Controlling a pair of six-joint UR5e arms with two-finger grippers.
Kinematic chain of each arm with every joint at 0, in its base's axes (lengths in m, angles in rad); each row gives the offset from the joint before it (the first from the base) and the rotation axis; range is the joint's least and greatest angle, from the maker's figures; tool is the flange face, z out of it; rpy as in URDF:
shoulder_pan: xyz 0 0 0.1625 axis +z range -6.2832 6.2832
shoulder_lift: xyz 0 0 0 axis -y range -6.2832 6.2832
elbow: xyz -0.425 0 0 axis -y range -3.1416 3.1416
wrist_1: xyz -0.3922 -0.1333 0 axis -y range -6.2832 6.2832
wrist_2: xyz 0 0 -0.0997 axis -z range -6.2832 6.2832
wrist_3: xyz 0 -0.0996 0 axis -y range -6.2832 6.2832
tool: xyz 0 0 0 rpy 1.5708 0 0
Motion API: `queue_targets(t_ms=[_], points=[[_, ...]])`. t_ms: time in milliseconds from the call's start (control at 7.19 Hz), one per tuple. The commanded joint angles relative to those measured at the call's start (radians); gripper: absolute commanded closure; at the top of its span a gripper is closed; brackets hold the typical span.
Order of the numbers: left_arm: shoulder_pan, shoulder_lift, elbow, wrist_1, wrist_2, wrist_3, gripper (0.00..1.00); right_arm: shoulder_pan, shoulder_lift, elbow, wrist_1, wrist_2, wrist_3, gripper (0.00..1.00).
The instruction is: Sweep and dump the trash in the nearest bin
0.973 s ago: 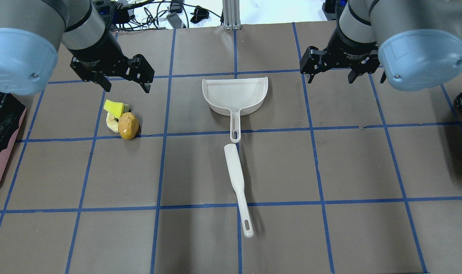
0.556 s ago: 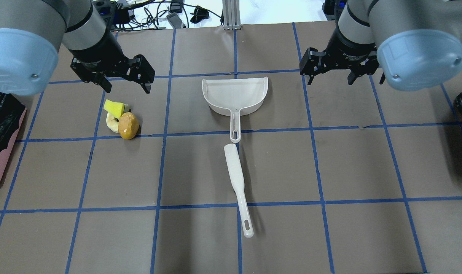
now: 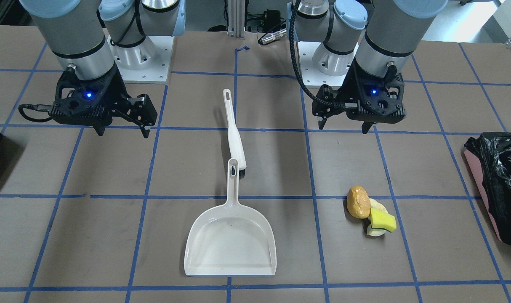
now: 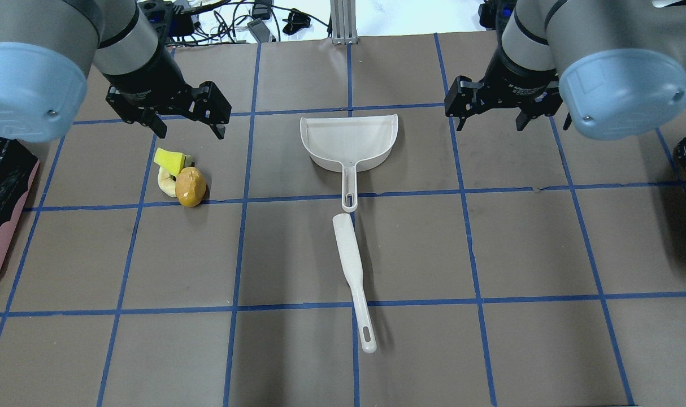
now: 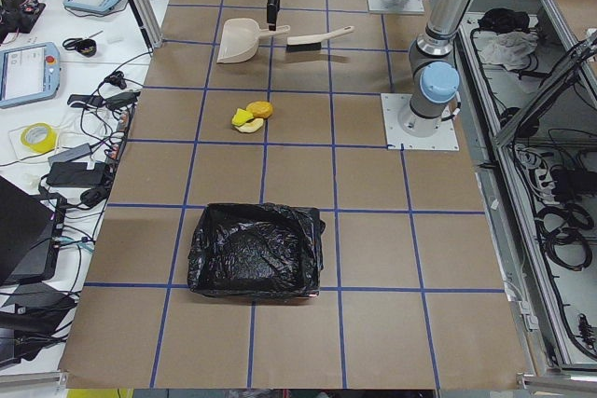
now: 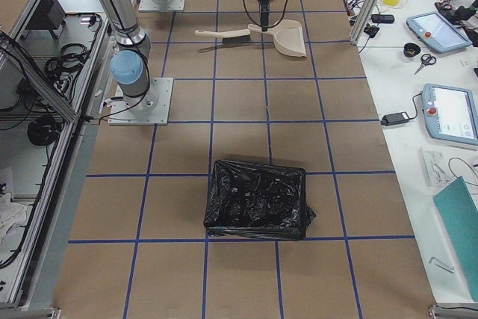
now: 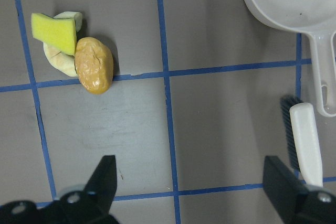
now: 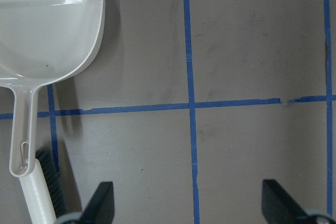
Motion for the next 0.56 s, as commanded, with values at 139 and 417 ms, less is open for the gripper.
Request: queue_targets(t_ms=[139,417], points=[[0.0,0.0,-0.003,0.0,0.0,0.001,0.0,0.0,-0.001,0.008,0.0,-0.002,0.0,0.0],[0.011,-0.003,0.003,0.01,-0.01,0.001,0.0,0.002,-0.004,0.011,0.004,0.001,0.002,0.0]])
